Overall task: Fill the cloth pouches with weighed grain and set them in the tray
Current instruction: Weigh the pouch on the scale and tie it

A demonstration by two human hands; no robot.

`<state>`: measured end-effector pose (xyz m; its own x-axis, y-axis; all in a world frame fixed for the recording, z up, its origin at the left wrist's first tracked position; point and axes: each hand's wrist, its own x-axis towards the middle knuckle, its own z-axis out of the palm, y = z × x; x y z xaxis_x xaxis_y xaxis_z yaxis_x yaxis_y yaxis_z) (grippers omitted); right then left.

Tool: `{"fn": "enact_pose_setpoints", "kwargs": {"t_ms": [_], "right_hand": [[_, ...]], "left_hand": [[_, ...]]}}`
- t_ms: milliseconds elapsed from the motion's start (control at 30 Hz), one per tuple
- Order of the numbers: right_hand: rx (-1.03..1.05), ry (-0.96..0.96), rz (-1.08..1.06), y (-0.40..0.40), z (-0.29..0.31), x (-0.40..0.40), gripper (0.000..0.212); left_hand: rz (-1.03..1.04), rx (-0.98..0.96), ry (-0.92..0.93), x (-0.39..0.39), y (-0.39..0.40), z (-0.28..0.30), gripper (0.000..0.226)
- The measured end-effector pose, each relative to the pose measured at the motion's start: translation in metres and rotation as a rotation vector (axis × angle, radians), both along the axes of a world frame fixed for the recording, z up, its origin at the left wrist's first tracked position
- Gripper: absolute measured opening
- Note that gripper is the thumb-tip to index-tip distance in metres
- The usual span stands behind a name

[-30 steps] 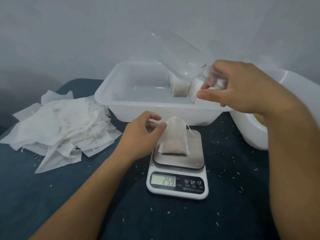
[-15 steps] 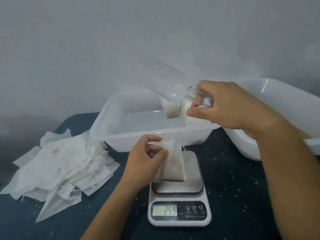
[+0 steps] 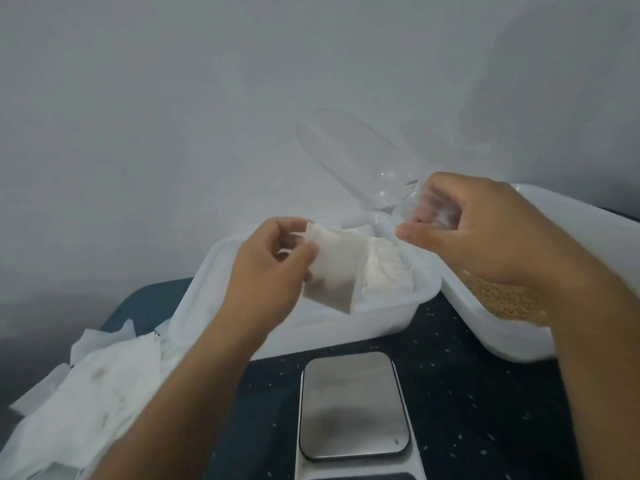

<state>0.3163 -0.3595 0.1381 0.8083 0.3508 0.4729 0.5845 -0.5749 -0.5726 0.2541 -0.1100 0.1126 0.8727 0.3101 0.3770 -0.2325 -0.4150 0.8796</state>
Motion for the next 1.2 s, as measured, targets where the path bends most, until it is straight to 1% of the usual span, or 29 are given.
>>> {"fn": "enact_pose_setpoints", "kwargs": {"t_ms": [67, 133, 200, 333, 400, 533, 767, 1000, 1133, 1200], "right_hand": [[0.039, -0.017, -0.024, -0.006, 0.0, 0.004, 0.028], [0.068, -0.037, -0.052, -0.01, 0.001, 0.007, 0.032], [0.089, -0.031, -0.078, -0.014, 0.0, 0.009, 0.034], [0.119, -0.015, -0.112, -0.021, -0.003, 0.015, 0.032], [0.134, -0.014, -0.123, -0.026, -0.004, 0.018, 0.031], [0.163, -0.015, -0.138, -0.032, -0.004, 0.02, 0.032], [0.165, 0.008, -0.139, -0.035, -0.005, 0.023, 0.032], [0.149, 0.046, -0.163, -0.032, -0.006, 0.025, 0.033], [0.144, 0.112, -0.163, -0.029, -0.01, 0.029, 0.029], [0.141, 0.179, -0.188, -0.031, -0.014, 0.034, 0.026]], "left_hand": [[0.023, 0.049, 0.059, 0.028, -0.003, 0.011, 0.019], [0.005, 0.05, 0.136, 0.058, -0.006, 0.014, 0.02], [-0.012, 0.077, 0.222, 0.086, -0.009, 0.008, 0.019], [0.02, 0.217, 0.356, 0.13, -0.008, -0.012, 0.02], [0.051, 0.23, 0.401, 0.147, -0.005, -0.021, 0.022], [0.073, 0.161, 0.482, 0.172, 0.001, -0.035, 0.02], [0.065, 0.021, 0.647, 0.193, 0.002, -0.047, 0.006], [0.008, -0.055, 0.711, 0.204, -0.003, -0.04, 0.009], [0.076, -0.068, 0.709, 0.211, 0.003, -0.05, 0.008], [0.117, -0.075, 0.681, 0.214, 0.009, -0.056, 0.012]]}}
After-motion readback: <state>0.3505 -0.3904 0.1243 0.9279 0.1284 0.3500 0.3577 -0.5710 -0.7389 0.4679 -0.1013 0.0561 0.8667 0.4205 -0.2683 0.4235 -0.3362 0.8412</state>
